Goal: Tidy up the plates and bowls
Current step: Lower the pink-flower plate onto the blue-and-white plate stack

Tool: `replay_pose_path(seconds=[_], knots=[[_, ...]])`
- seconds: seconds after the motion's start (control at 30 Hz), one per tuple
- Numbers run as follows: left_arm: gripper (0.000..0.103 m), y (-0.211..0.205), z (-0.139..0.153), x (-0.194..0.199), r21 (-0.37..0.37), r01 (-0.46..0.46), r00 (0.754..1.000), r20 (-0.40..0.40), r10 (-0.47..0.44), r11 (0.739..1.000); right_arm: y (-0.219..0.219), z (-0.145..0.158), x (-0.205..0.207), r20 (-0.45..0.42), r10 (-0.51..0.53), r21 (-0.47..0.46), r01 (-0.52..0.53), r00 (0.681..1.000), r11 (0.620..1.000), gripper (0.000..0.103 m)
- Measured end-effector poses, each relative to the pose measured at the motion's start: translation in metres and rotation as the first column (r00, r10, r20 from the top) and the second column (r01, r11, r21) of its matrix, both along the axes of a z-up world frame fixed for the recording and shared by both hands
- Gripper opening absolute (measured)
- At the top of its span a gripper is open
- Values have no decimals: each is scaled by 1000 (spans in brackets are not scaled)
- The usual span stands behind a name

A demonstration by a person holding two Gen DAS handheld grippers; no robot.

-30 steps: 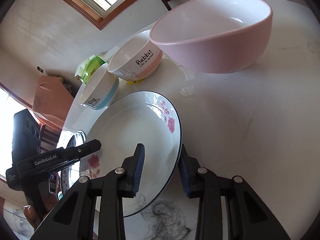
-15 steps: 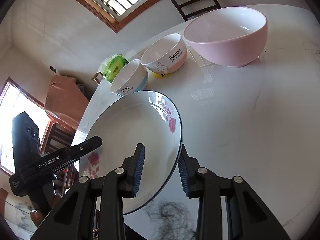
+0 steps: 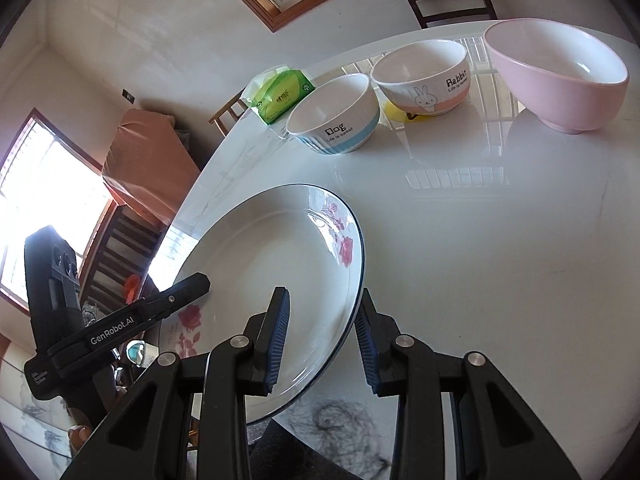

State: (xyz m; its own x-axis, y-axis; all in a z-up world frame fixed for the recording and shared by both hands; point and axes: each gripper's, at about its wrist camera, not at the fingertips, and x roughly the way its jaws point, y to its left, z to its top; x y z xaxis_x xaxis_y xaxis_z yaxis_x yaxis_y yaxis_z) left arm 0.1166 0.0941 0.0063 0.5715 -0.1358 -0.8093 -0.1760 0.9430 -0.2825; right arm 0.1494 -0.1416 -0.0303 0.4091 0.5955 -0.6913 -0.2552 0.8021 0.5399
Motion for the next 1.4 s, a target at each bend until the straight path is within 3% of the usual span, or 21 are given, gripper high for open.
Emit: replay_pose_path(seconds=[0.47, 1.4], knots=[[16, 42, -12, 0, 21, -62, 998, -4, 62, 998, 65, -8, 15, 8, 84, -73, -83, 996, 994, 32], [16, 54, -23, 8, 47, -82, 996, -20, 83, 996, 87, -16, 18, 4, 108, -119, -107, 994, 987, 32]])
